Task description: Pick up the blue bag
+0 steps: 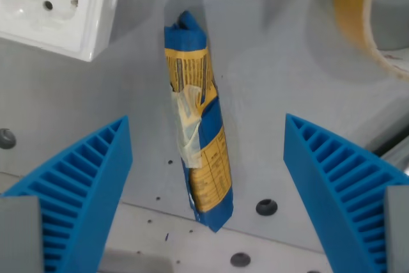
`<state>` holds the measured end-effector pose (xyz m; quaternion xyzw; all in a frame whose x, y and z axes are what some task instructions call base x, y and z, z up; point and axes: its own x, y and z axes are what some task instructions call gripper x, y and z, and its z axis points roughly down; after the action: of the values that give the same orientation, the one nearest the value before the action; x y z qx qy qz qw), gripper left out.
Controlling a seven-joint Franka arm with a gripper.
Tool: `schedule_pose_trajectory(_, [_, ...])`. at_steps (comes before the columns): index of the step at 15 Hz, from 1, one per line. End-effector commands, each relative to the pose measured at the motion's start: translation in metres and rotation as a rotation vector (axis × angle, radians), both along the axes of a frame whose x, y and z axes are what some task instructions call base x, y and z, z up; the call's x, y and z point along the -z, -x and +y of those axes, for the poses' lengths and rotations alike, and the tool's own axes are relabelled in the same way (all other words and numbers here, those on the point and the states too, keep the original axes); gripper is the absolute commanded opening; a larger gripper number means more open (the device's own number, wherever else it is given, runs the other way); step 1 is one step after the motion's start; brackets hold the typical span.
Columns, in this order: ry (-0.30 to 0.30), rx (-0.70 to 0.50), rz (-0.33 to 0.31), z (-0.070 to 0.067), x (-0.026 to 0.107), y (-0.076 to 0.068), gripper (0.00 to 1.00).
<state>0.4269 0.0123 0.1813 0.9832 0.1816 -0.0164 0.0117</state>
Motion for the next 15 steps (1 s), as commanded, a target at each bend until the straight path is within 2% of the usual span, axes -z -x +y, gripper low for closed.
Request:
schedule_pose_trajectory(1, [0.022, -0.148, -0.089, -0.009, 0.015, 0.006, 1.00])
schedule_pose_trajectory(8, [0.019, -0.153, -0.115, -0.011, 0.020, 0.026, 1.00])
schedule_pose_trajectory(15, [0.021, -0.124, -0.122, -0.007, 0.018, 0.029, 1.00])
